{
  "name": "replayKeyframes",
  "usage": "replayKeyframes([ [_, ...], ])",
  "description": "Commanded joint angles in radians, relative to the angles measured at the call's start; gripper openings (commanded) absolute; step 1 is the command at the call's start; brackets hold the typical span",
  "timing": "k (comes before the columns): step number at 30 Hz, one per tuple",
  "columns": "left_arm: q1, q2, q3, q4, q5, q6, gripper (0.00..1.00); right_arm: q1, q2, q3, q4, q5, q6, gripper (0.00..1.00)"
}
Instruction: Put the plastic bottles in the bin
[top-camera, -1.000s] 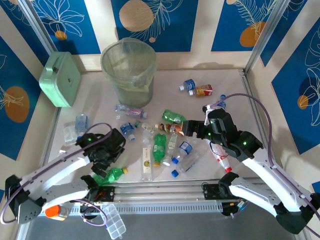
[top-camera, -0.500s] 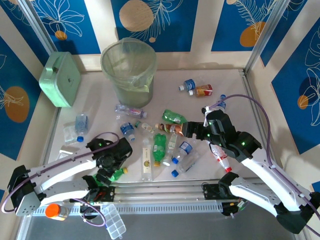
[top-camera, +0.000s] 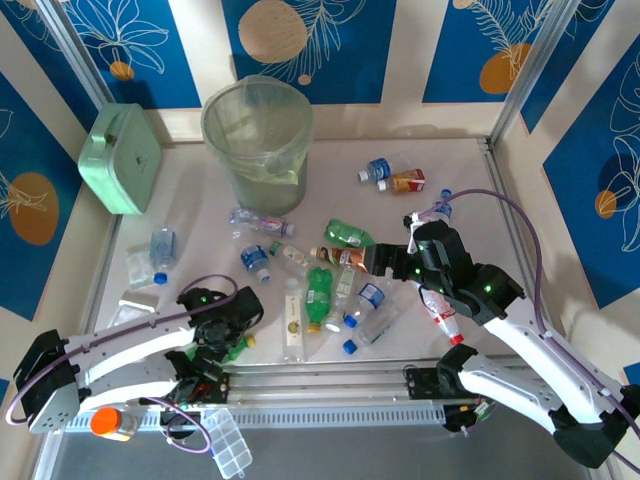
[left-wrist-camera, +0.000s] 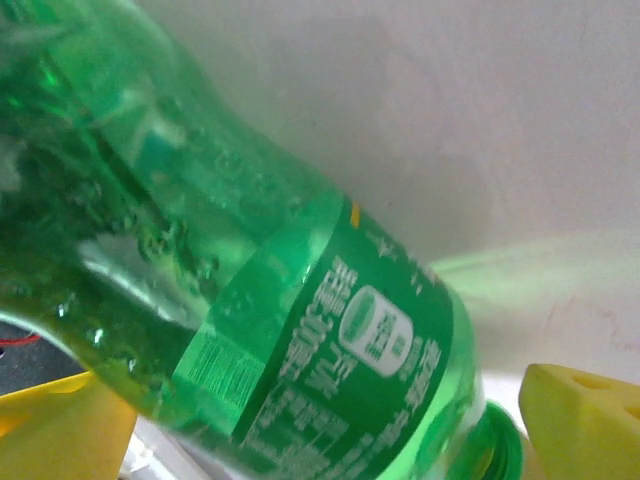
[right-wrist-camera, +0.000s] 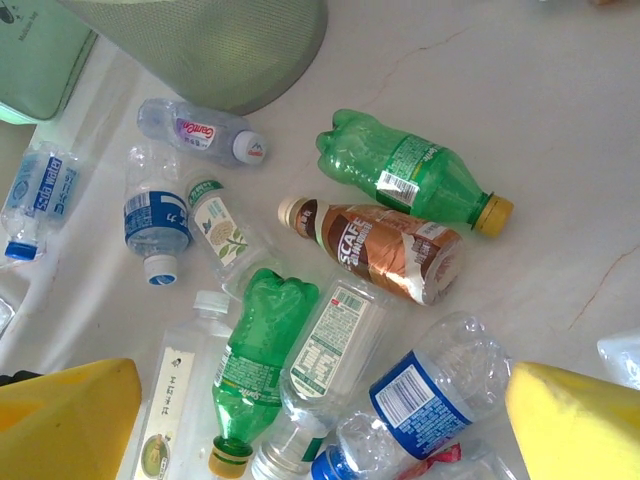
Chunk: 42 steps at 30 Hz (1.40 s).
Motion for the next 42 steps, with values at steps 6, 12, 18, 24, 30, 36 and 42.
replayKeyframes([
  [6, 0.109, 0.042, -0.042, 0.128, -0.101, 0.158, 0.71, 0.006, -0.011, -0.003, 0.022, 0.017, -0.023, 0.94],
  [12, 0.198, 0.126, -0.005, 0.193, -0.124, 0.375, 0.62, 0.006, -0.016, -0.006, 0.023, 0.029, -0.032, 0.94],
  [18, 0.213, 0.212, 0.074, 0.341, -0.111, 0.656, 0.64, 0.006, -0.017, -0.004, 0.025, 0.040, -0.048, 0.94],
  [24, 0.213, 0.267, 0.125, 0.473, 0.012, 0.958, 0.62, 0.134, -0.060, -0.036, 0.111, 0.196, -0.146, 0.88],
  [30, 0.224, 0.225, 0.121, 0.482, 0.051, 1.160, 0.63, 0.198, -0.071, -0.022, 0.120, 0.144, -0.218, 0.83],
  [36, 0.244, 0.240, 0.104, 0.426, 0.056, 1.200, 0.79, 0.197, -0.058, -0.021, 0.119, 0.104, -0.209, 0.83],
  [42, 0.288, 0.227, 0.091, 0.429, 0.040, 1.193, 0.89, 0.197, -0.058, -0.018, 0.121, 0.091, -0.205, 0.83],
])
